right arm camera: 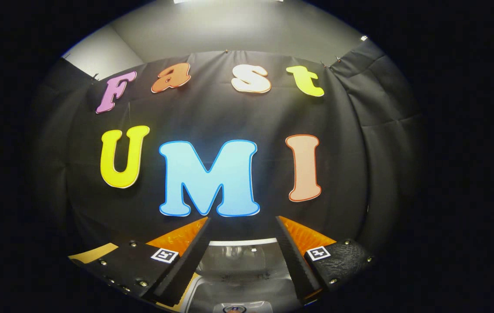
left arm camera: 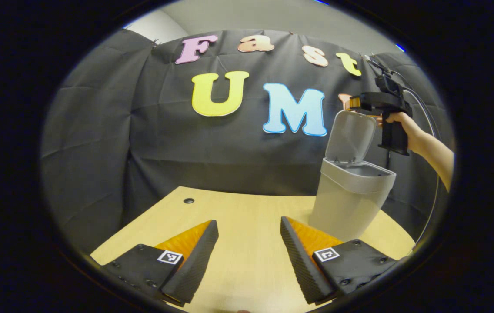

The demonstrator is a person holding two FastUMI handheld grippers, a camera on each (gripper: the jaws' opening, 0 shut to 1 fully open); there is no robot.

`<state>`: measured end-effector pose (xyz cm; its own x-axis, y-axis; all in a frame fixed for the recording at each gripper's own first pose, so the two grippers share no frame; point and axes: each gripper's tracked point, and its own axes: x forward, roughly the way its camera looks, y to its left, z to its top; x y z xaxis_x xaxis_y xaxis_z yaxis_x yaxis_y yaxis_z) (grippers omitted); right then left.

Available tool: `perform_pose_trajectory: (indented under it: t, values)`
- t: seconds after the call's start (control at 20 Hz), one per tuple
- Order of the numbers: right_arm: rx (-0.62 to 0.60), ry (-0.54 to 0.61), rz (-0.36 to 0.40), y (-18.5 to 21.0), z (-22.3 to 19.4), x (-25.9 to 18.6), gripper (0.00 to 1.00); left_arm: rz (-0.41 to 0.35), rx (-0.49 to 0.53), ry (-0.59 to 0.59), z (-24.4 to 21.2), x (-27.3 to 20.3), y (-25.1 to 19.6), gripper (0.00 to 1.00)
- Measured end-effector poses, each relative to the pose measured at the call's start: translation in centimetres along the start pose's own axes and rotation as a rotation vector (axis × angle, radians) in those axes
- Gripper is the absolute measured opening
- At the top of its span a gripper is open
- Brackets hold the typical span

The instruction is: Press the lid of the desktop garbage bin to open it, pick up the crumpled paper on the desktop and throw it into the bin, then pick up the pop can on the desktop and drop it into the bin, and finally close the garbage bin lid.

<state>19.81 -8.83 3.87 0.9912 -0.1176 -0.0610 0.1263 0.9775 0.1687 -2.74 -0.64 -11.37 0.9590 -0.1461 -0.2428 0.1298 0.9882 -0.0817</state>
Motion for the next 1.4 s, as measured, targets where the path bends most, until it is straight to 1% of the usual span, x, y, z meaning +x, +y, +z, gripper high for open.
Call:
perform_pose_trajectory:
  t: [0.15,0.2,0.25,0.35,0.5,0.55,0.6,0.65,0.7,0.75,0.85,0.95,1.0,1.05,1.15,1.25,1.3,1.35,1.4]
  values:
    - [-0.008,-0.001,0.022,-0.1,-0.9,-2.0,0.92,-0.011,-0.017,0.006,-1.3,-0.8,-0.7,0.96]
    - [0.0,0.008,0.023,-0.1,-1.2,-2.7,0.92,-0.013,-0.019,0.014,-1.6,-1.2,-0.7,0.93]
    - [0.004,0.018,0.023,-0.1,-1.7,-3.4,0.92,-0.018,-0.019,0.011,-1.6,-1.9,-0.9,0.96]
    - [-0.003,0.035,0.025,-0.2,-2.6,-4.7,0.92,-0.026,-0.006,-0.003,-1.2,-3.0,-1.3,0.96]
    - [-0.003,0.063,0.024,-0.3,-4.2,-6.7,0.92,-0.012,0.004,-0.016,-1.0,-5.1,-1.2,0.96]
    - [0.001,0.069,0.024,-0.3,-4.8,-7.2,0.92,-0.008,0.004,-0.021,-0.9,-5.7,-1.2,0.95]
    - [0.006,0.08,0.024,-0.3,-5.4,-7.7,0.92,0.001,0.01,-0.018,-1.3,-6.2,-1.1,0.96]
    - [0.006,0.091,0.025,-0.3,-6.1,-8.2,0.92,0.01,0.016,-0.017,-1.4,-6.8,-0.9,0.93]
    - [0.001,0.102,0.028,-0.3,-6.8,-8.7,0.92,0.017,0.018,-0.02,-1.5,-7.4,-0.9,0.96]
    - [-0.002,0.117,0.032,-0.3,-7.6,-9.2,0.92,0.025,0.019,-0.023,-1.4,-8.0,-0.9,0.96]
    - [-0.005,0.146,0.042,-0.3,-9.1,-9.8,0.92,0.043,0.022,-0.027,-1.6,-9.1,-0.7,0.95]
    - [-0.004,0.168,0.054,-0.4,-10.2,-10.3,0.92,0.059,0.02,-0.03,-1.6,-9.8,-0.6,0.96]
    - [-0.006,0.172,0.06,-0.4,-10.6,-10.5,0.92,0.068,0.019,-0.03,-1.7,-10.2,-0.4,0.95]
    - [-0.008,0.174,0.064,-0.4,-11.0,-10.6,0.92,0.077,0.02,-0.031,-1.8,-10.5,-0.4,0.96]
    - [-0.003,0.181,0.072,-0.4,-11.6,-10.8,0.92,0.09,0.027,-0.029,-2.0,-11.1,-0.3,0.96]
    - [0.013,0.185,0.071,-0.5,-12.1,-10.8,0.91,0.098,0.032,-0.024,-2.3,-11.5,-0.3,0.96]
    - [0.017,0.188,0.067,-0.6,-12.2,-10.8,0.92,0.1,0.034,-0.023,-2.4,-11.7,-0.3,0.94]
    - [0.017,0.192,0.06,-0.8,-12.6,-10.8,0.92,0.103,0.037,-0.024,-2.4,-11.9,-0.2,0.96]
    - [0.018,0.192,0.056,-0.8,-12.7,-10.8,0.92,0.106,0.04,-0.027,-2.2,-12.0,-0.2,0.95]
